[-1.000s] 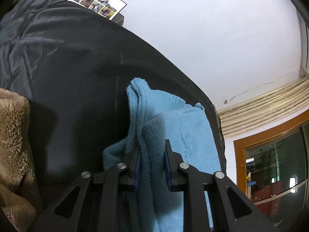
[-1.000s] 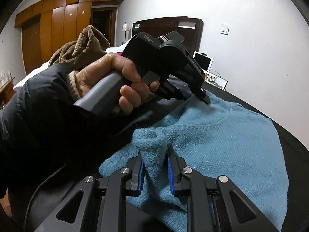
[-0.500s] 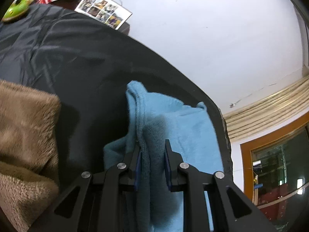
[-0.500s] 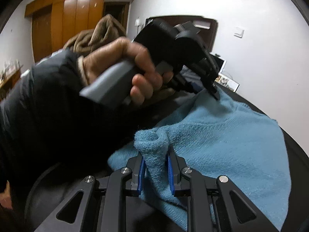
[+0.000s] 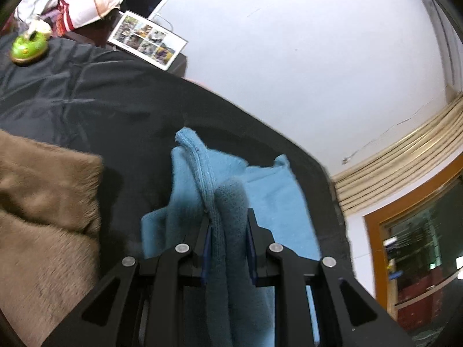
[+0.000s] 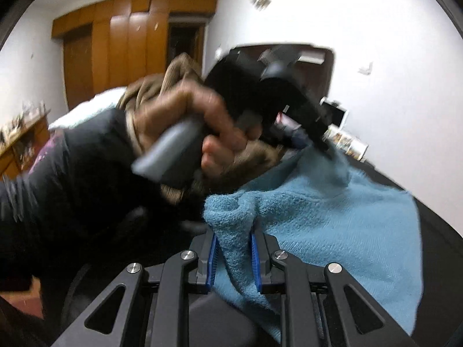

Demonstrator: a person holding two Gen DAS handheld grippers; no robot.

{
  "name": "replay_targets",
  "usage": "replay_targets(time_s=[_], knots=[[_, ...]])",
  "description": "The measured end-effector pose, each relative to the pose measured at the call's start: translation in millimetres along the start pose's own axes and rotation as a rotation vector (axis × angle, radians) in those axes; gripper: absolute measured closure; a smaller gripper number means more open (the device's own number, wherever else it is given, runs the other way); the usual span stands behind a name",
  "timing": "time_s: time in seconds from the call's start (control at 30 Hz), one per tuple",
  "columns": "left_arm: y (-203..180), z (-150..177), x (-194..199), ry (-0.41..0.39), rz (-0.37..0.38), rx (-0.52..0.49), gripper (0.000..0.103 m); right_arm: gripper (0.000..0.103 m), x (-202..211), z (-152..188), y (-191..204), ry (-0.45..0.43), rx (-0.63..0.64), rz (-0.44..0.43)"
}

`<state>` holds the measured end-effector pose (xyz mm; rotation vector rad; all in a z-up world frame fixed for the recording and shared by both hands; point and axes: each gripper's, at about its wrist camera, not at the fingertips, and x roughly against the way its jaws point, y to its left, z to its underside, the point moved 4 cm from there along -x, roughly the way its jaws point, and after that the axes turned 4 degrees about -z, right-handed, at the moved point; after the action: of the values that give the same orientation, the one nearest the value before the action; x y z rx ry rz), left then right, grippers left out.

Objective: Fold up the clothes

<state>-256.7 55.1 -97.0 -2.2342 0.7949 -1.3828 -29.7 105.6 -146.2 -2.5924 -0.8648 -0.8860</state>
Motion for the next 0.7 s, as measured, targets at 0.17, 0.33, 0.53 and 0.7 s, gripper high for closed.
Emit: replay_targets(time_s=[0.17, 0.33, 0.53, 0.7], knots=[[34, 15, 4, 0.014, -0.076, 0.04, 0.081, 0.082, -26, 15, 9, 0.081, 0.036, -0.021], [23, 18, 9, -0.011, -0.142, -0.015, 0.08, 0.078, -30, 20, 14, 0.109, 0.055, -0.026], [20, 27, 10, -0.034, -0.232, -0.051, 0.072, 0.022, -22, 27, 26, 0.104, 0.05, -0.14], [24, 32, 23, -0.062, -0.276, -0.043, 0.066, 0.022, 18, 38, 18, 0.024, 0.003, -0.184]])
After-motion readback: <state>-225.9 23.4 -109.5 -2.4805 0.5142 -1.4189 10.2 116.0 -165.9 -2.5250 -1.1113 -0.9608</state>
